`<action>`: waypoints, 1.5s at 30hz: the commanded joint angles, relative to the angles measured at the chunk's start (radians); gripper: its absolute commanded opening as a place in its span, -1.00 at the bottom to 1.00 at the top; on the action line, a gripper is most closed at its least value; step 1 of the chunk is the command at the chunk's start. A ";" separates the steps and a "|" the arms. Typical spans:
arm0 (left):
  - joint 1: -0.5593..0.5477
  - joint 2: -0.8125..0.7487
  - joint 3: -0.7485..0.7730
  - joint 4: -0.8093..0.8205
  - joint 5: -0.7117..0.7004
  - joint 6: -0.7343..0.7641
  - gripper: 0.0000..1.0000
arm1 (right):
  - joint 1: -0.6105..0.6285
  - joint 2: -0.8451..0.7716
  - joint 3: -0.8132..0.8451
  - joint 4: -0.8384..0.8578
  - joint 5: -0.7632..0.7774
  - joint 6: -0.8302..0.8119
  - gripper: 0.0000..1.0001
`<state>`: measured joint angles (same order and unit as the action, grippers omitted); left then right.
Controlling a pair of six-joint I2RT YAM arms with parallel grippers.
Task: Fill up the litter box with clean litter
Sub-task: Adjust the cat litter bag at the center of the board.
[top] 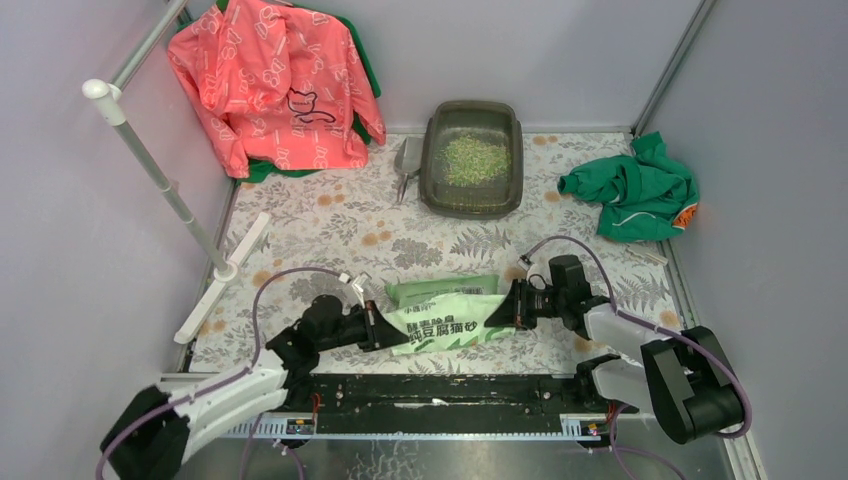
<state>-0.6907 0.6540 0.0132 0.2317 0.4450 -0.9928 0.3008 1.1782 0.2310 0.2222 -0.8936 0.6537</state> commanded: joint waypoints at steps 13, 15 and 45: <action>-0.337 0.119 -0.161 0.012 -0.475 -0.241 -1.00 | -0.008 -0.098 0.028 -0.202 0.122 -0.027 -0.82; -0.341 0.017 -0.157 -0.083 -0.521 -0.261 -1.00 | -0.008 -0.091 0.035 -0.216 0.143 -0.025 -0.84; -0.372 0.393 -0.089 0.108 -0.483 -0.198 -1.00 | -0.006 -0.205 0.149 -0.555 0.262 -0.118 -0.99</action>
<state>-1.0534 1.0008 0.0147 0.3786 -0.0109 -1.2358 0.2943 0.9993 0.3397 -0.2428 -0.7071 0.5388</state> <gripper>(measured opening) 0.011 0.019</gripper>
